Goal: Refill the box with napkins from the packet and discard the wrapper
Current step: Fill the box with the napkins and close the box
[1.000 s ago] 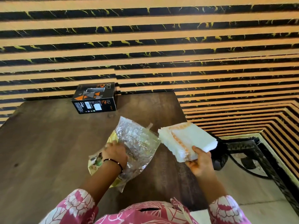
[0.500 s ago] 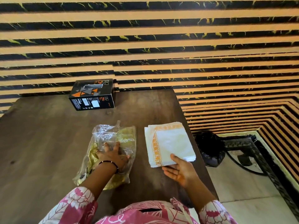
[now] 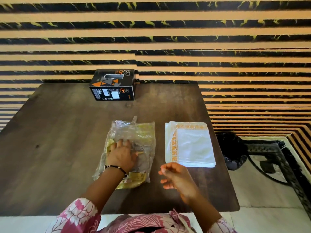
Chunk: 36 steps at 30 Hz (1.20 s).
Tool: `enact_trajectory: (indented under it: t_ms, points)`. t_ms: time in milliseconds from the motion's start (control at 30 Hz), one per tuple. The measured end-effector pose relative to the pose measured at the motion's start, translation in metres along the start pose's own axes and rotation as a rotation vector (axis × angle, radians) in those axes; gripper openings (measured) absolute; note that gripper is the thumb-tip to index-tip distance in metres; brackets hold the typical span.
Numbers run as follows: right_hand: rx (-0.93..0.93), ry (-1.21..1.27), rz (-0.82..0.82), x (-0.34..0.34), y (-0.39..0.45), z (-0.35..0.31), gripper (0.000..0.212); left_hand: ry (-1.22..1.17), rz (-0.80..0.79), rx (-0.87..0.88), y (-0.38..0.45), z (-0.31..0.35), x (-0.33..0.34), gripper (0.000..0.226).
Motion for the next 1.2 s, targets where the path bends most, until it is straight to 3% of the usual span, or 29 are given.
enact_trajectory:
  t_ms: [100,200,300,367,500,700,933,1200]
  points:
    - [-0.228,-0.367,0.090,0.027,0.005,-0.012,0.015,-0.005,0.045,0.105,-0.014,-0.010,0.000,0.066]
    - [-0.445,-0.856,0.046,0.056,0.018,-0.014,0.057,-0.028,-0.038,0.116,-0.020,-0.037,0.014,0.073]
    - [-0.402,-1.170,-0.018,0.081,0.035,-0.008,0.077,-0.056,-0.031,0.106,-0.025,-0.069,0.021,0.092]
    - [-0.382,-1.273,-0.030,0.104,0.044,-0.006,0.083,-0.090,-0.005,0.107,-0.027,-0.096,0.018,0.090]
    - [-0.347,-1.343,-0.047,0.164,0.055,-0.010,0.087,-0.111,0.008,0.092,-0.025,-0.160,0.006,0.083]
    - [-0.369,-1.421,-0.039,0.269,0.071,-0.019,0.086,-0.151,0.057,0.071,-0.020,-0.262,-0.017,0.093]
    - [-0.374,-1.399,-0.156,0.366,0.080,-0.053,0.083,-0.068,-0.028,0.040,-0.007,-0.371,-0.051,0.090]
    - [-0.470,-1.378,-0.188,0.420,0.100,-0.077,0.071,0.089,-0.103,0.021,0.018,-0.422,-0.086,0.071]
Point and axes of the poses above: each hand's wrist, its own y-axis towards the middle knuckle, its own x-axis out of the palm, z = x × y, the point moved 3 cm from there along y, towards the middle knuckle, and after that the axes turned 5 degrees about -y, right-handed, at the moved point
